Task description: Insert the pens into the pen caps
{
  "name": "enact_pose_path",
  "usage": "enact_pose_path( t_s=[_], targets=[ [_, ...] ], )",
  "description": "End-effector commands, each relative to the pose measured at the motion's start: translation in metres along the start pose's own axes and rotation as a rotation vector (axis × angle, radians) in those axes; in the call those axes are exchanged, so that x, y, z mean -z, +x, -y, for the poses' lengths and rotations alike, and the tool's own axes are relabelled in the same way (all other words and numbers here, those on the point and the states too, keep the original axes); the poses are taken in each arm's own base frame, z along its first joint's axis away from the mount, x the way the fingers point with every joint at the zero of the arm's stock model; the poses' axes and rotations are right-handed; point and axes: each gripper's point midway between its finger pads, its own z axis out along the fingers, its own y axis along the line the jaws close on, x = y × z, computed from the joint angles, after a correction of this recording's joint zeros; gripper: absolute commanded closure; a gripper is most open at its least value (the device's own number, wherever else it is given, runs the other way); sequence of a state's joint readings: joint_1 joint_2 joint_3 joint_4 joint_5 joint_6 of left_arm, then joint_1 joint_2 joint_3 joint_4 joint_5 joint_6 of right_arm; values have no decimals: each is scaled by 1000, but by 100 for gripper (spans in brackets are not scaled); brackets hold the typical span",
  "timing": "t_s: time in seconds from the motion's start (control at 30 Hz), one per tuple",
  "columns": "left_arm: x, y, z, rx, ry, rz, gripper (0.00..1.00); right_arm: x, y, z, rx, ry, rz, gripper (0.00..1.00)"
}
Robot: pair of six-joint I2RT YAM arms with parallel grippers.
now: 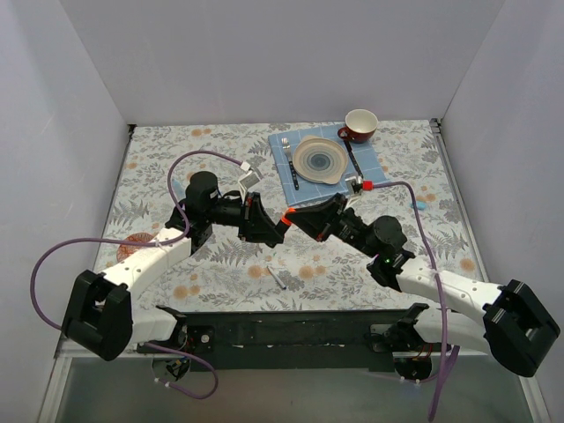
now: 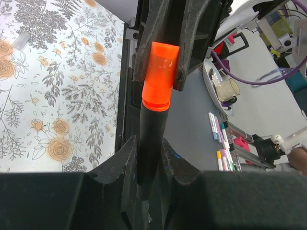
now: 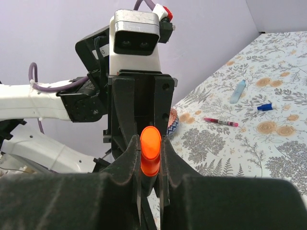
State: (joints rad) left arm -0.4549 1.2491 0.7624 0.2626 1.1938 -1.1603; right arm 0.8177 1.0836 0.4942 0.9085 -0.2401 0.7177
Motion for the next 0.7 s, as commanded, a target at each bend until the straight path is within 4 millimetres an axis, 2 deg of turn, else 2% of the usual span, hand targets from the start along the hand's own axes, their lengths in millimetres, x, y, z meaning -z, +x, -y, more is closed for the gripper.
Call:
enact_pose_path(
  t_s=[0.0, 0.1, 0.5, 0.67],
  targets=[
    [23, -126, -29, -266, -301, 379, 100, 71, 143, -70, -264, -297, -615, 99],
    [24, -132, -35, -264, -326, 377, 100, 73, 157, -58, -225, -215, -680, 99],
    [29, -143, -60, -248, -420, 393, 100, 78, 199, -43, -296, -61, -827, 99],
    [39, -151, -67, -273, -432, 393, 100, 83, 207, -47, -303, -83, -876, 99]
  ],
)
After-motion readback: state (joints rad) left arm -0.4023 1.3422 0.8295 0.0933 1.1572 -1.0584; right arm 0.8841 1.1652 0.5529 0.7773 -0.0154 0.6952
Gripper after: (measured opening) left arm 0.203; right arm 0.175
